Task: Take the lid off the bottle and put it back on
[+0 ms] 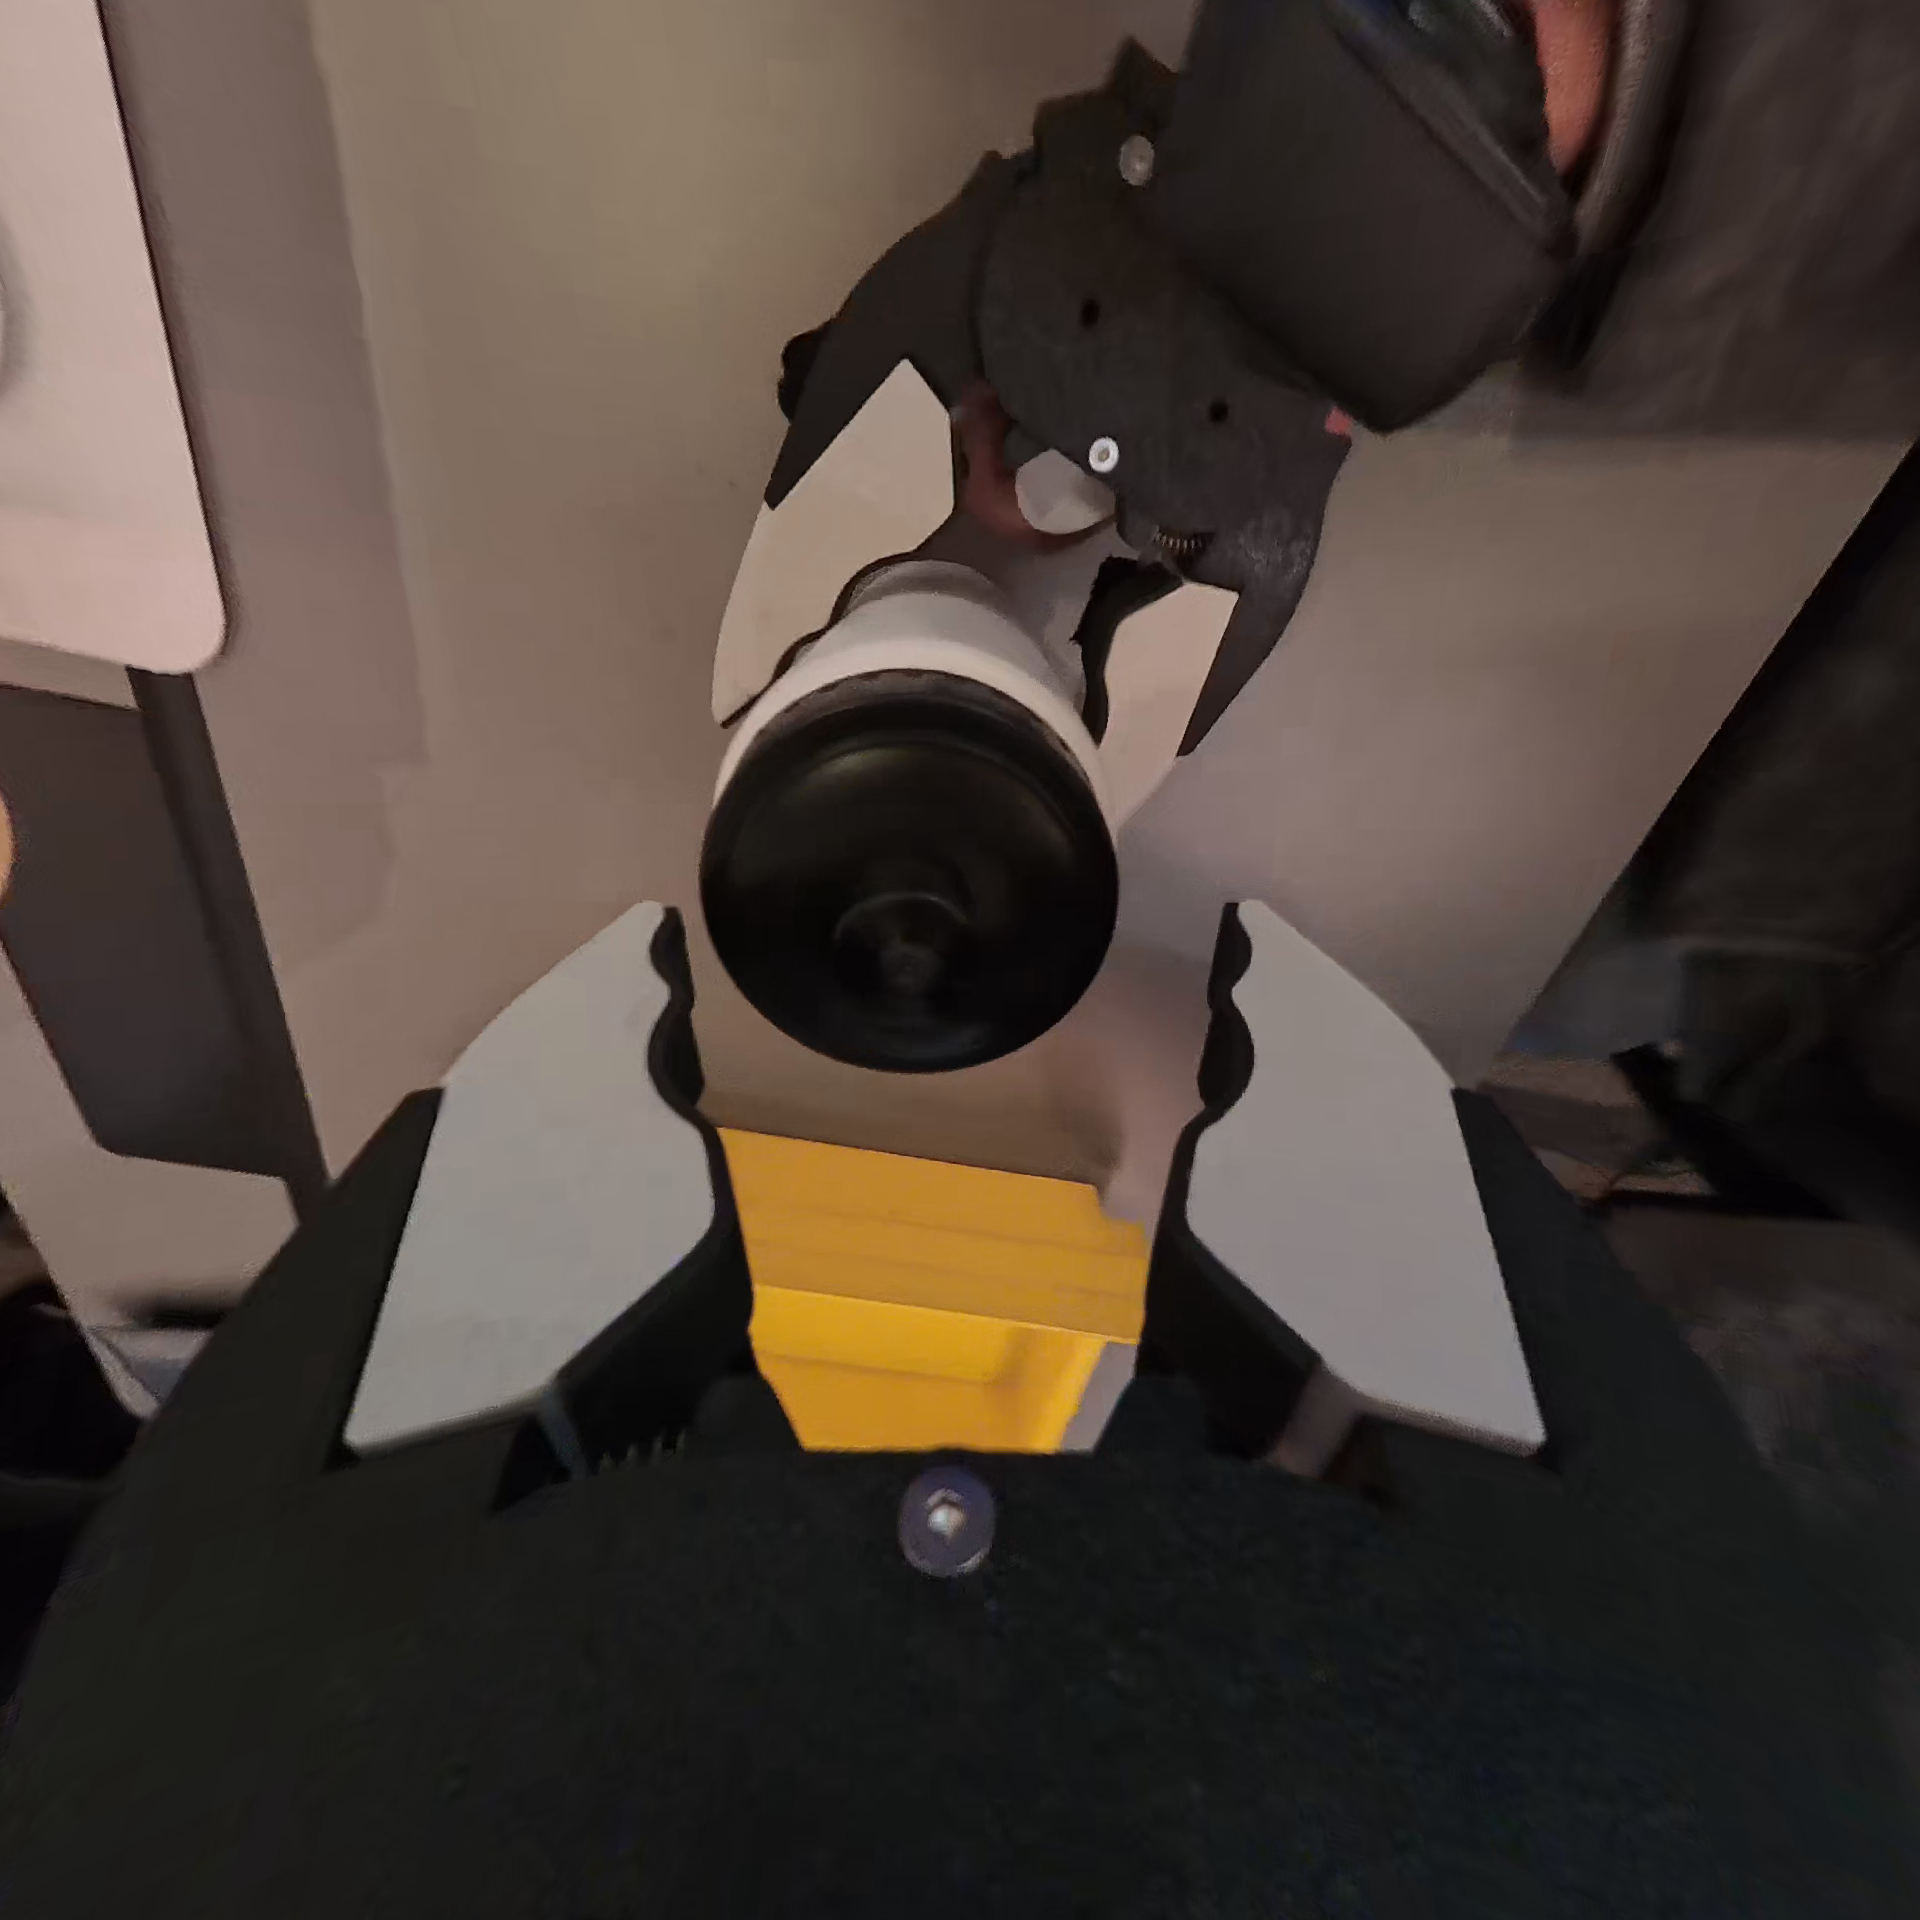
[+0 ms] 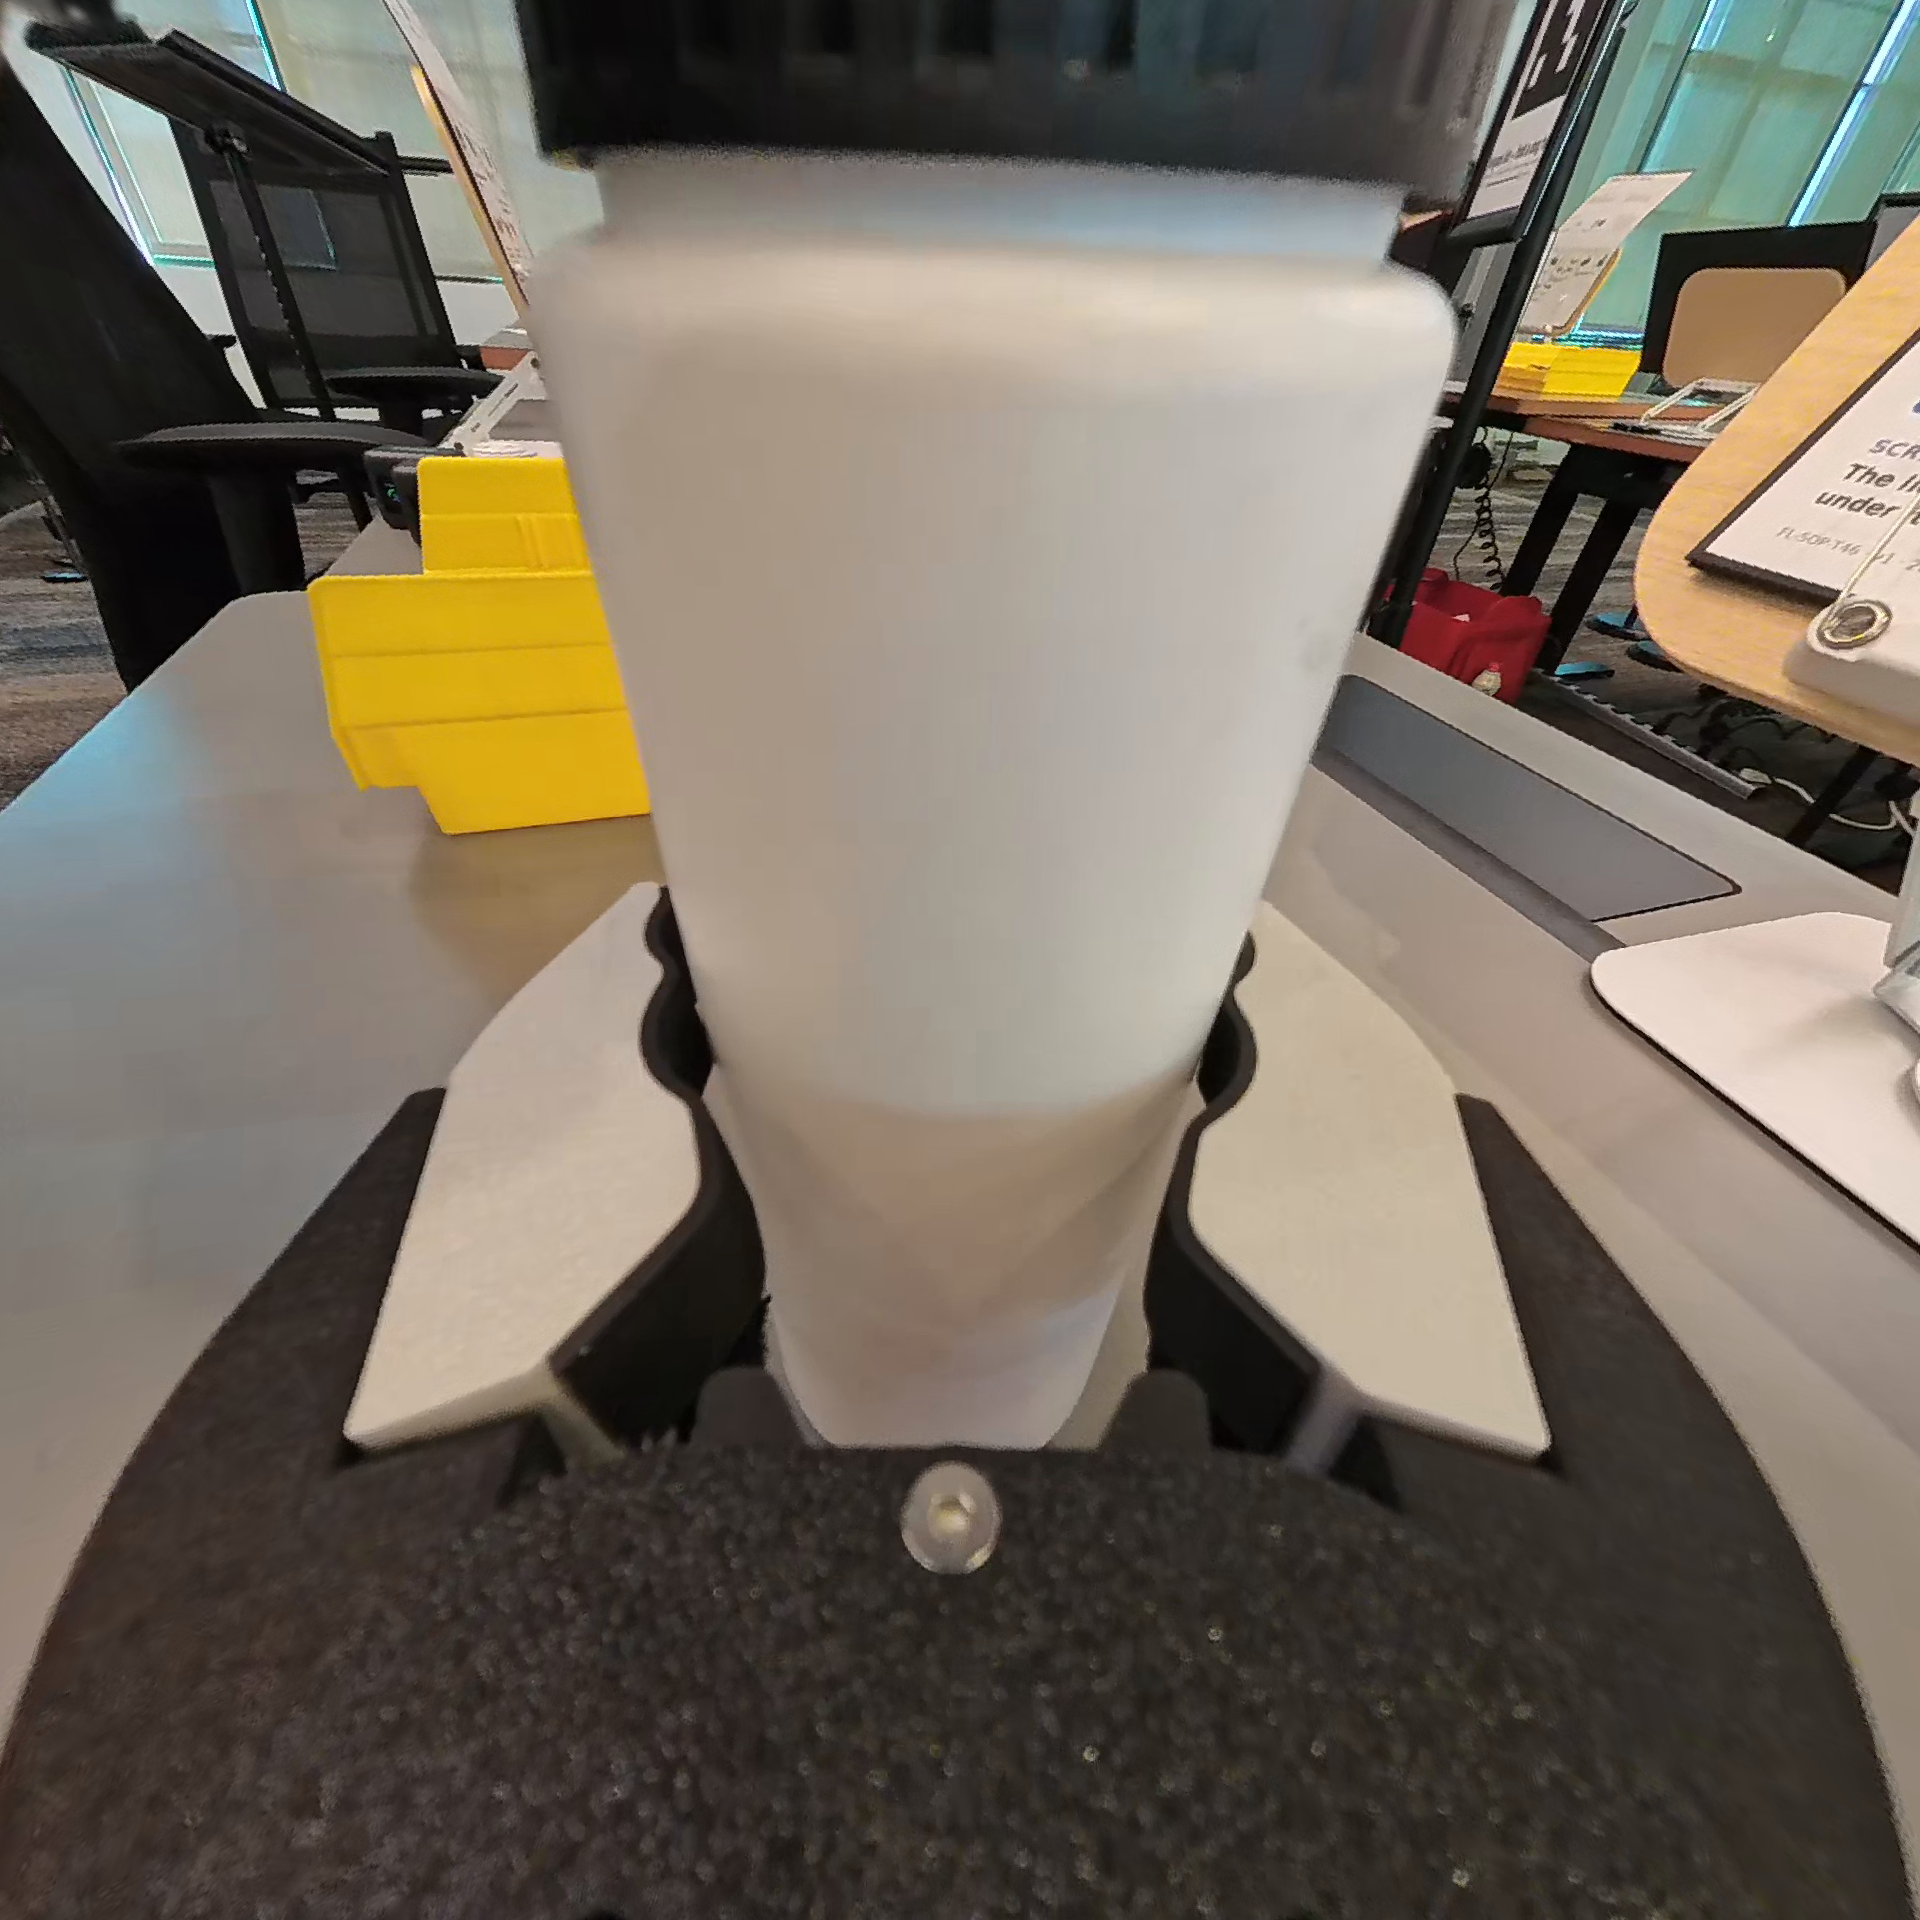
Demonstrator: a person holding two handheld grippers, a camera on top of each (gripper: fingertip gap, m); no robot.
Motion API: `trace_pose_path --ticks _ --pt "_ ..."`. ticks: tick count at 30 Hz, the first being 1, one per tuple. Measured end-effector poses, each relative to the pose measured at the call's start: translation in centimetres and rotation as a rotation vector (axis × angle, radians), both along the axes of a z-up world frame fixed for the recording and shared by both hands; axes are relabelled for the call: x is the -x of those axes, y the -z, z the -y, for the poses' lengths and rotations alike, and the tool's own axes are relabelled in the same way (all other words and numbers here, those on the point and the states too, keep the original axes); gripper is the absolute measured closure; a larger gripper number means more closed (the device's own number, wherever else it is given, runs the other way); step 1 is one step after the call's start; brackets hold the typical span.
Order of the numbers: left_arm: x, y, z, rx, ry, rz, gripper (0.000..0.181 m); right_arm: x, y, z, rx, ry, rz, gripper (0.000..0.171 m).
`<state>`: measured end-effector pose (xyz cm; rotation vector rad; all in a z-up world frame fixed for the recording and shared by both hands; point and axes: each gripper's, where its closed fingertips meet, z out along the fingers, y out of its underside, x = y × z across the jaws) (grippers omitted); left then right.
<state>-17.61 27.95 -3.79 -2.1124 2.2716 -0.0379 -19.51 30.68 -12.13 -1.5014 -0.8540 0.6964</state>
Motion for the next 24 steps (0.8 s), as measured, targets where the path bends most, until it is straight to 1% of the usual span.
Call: trace_pose_path --ticks 1,2,3,4,7,9,11,12,13,14,15,18,20,23,24 --pt "0.0 0.2 -0.3 -0.007 0.022 -0.002 0.085 0.0 0.0 0.0 0.000 0.000 0.000 0.077" --pt "-0.2 0.4 -0.6 -0.020 0.035 0.001 0.088 0.0 0.0 0.0 0.000 0.000 0.000 0.077" --pt "-0.3 0.7 -0.9 -0.026 0.048 0.003 0.098 0.0 0.0 0.0 -0.001 0.000 0.000 0.077" --pt "-0.3 0.9 -0.6 -0.002 0.057 -0.002 0.104 0.0 0.0 0.0 0.000 0.001 0.000 0.077" --pt "-0.2 0.9 -0.5 -0.020 0.012 -0.023 0.104 0.0 0.0 0.1 -0.002 0.002 0.002 0.077" --pt "-0.1 0.9 -0.4 -0.029 -0.077 -0.039 0.104 0.0 0.0 0.1 -0.005 0.002 0.005 0.077" --pt "-0.2 0.9 -0.3 -0.015 -0.268 -0.043 0.104 0.0 0.0 0.1 -0.002 0.005 0.004 0.077" --pt "-0.4 0.9 -0.2 0.008 -0.387 -0.025 0.104 0.0 0.0 0.0 0.002 0.008 0.002 0.077" --pt "-0.8 0.8 -0.2 0.022 -0.464 0.007 0.104 -0.1 0.0 0.0 0.002 0.011 0.001 0.077" --pt "-1.0 0.8 -0.1 0.026 -0.482 0.027 0.104 -0.2 0.0 0.0 0.003 0.010 0.001 0.077" --pt "-0.9 0.7 0.0 0.023 -0.465 0.022 0.104 -0.2 0.0 0.0 -0.002 0.010 0.005 0.077" --pt "-0.4 0.1 0.6 0.023 -0.352 -0.014 0.090 -0.2 0.1 0.0 0.002 0.012 0.007 0.077" --pt "-0.4 -0.8 -0.1 -0.036 -0.223 -0.003 0.090 -0.1 0.0 0.0 0.002 0.009 0.005 0.077" --pt "-0.8 -1.5 -1.0 -0.113 0.007 0.038 0.082 -0.1 0.1 -0.1 0.002 0.008 0.004 0.077" --pt "-0.9 -1.5 -1.2 -0.133 0.060 0.052 0.085 -0.1 0.1 -0.1 0.002 0.008 0.003 0.077"
